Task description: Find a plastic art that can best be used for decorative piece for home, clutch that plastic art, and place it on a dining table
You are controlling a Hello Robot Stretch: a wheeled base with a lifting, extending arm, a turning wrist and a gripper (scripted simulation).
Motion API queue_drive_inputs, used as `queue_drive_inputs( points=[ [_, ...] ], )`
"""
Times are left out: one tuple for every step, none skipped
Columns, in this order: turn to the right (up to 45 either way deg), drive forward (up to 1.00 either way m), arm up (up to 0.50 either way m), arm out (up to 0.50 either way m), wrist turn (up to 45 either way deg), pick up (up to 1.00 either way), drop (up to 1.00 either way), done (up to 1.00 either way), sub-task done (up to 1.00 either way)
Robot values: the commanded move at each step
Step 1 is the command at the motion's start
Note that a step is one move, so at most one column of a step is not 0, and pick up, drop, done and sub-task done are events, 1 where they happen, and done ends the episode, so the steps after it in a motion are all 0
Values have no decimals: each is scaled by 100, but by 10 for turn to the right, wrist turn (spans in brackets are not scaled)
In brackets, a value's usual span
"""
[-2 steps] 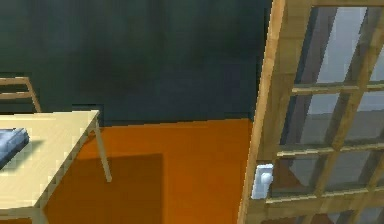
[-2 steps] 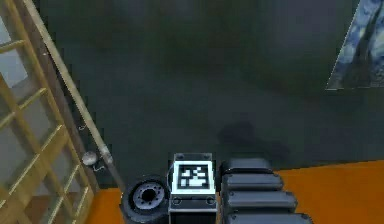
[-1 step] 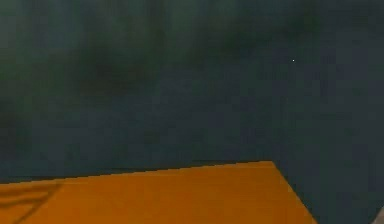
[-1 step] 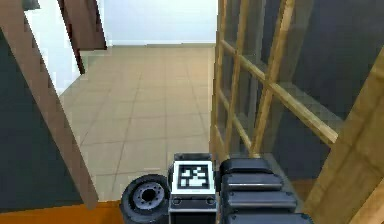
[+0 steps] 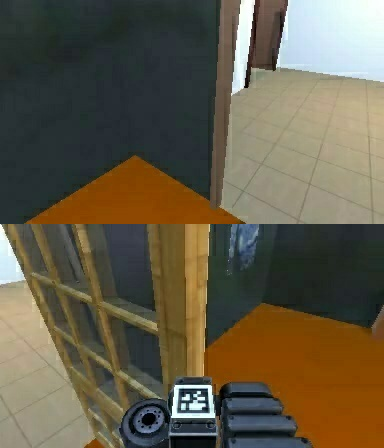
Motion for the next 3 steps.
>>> queue_drive_inputs(
  points=[
    [270, 0, 0, 0, 0, 0, 0, 0, 0],
    [0, 100, 0, 0, 0, 0, 0, 0, 0],
    [120, 0, 0, 0, 0, 0, 0, 0, 0]
  ],
)
